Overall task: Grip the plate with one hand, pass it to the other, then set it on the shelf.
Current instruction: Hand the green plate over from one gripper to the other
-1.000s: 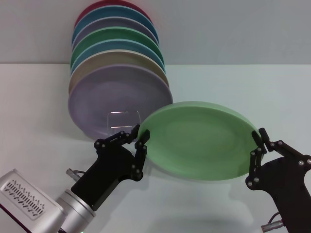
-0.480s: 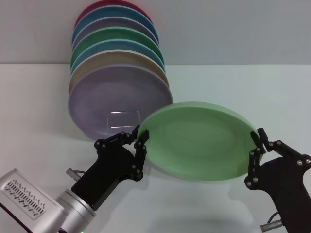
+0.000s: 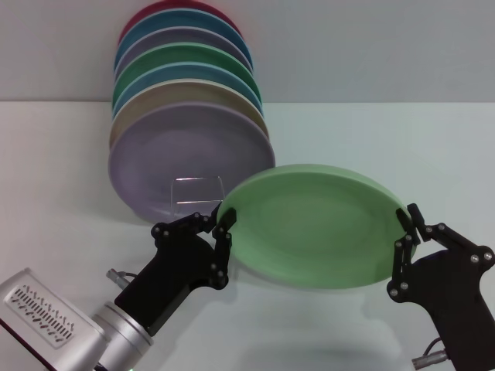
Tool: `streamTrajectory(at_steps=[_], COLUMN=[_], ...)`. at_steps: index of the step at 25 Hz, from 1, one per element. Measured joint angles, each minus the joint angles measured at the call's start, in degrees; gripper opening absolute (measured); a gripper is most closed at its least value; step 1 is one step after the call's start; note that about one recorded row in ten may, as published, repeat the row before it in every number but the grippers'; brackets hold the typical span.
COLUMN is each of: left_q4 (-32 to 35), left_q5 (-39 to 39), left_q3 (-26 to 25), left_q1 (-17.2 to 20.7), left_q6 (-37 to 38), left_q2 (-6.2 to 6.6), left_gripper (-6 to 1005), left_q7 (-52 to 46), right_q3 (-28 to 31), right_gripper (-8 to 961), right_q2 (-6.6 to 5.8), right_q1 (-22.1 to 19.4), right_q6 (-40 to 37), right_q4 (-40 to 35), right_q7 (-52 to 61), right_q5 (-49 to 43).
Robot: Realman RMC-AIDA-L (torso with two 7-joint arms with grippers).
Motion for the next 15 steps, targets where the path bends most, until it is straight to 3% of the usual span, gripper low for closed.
streamTrajectory(at_steps=[15], left_q4=[-0.6], left_q5=[-0.1], left_q3=[0.5], left_q1=[1.0], left_q6=[1.2], left_q2=[0.07], left_gripper=[49], left_q7=[4.7], right_q3=[-0.4], right_gripper=[20], right_q2=[0.02], right_q1=[0.1], right_q6=[0.0], right_q4=[-0.4], right_q7=[0.0], right_q5=[0.1])
